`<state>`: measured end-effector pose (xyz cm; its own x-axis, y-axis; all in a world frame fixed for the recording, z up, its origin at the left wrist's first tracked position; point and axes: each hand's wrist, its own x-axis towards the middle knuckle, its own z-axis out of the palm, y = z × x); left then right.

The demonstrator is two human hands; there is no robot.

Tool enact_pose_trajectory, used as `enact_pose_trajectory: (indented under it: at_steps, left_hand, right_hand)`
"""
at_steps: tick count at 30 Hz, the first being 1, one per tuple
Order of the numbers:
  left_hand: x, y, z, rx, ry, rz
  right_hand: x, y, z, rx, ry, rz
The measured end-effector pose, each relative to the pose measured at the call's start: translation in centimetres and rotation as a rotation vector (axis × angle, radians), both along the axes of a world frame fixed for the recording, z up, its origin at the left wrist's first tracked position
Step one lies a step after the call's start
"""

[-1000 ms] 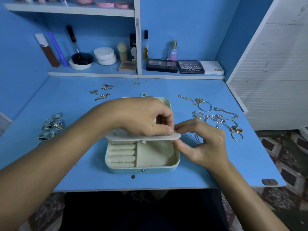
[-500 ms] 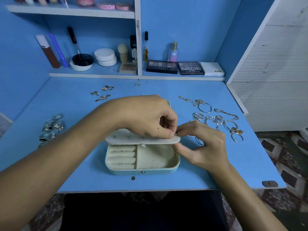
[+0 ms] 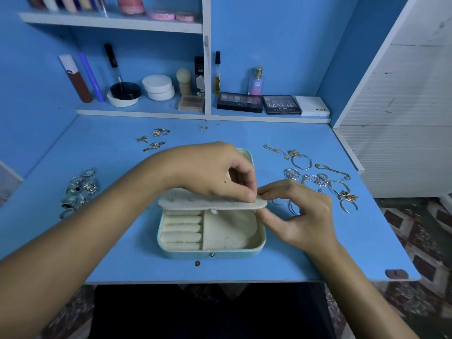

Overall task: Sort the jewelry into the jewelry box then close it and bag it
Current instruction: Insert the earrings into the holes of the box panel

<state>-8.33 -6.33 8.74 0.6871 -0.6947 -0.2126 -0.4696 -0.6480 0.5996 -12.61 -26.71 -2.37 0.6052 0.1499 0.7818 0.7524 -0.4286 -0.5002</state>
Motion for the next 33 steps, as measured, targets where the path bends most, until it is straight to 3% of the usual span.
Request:
enact_pose_trajectory:
  at_steps: [6, 18, 25, 33]
  left_hand:
    - [1.4, 2.7, 0.1, -0.250, 0.061, 0.161]
    - [4.0, 6.9, -4.3, -0.880, 0.163, 0.740]
    - [3.3, 7.0, -7.3, -0.823, -0.071, 1.011]
    - [2.0, 8.0, -9.7, -0.562, -0.346, 0.977]
  right_hand:
    - [0.4, 0.3, 1.0, 0.024, 0.124, -0.136]
    - [3.7, 2.1, 4.0, 0.092, 0.329, -0.103]
    - [6.0, 2.6, 3.6, 0.085, 0.460, -0.156]
    - [8.4, 2.5, 3.4, 0.032, 0.725, -0.143]
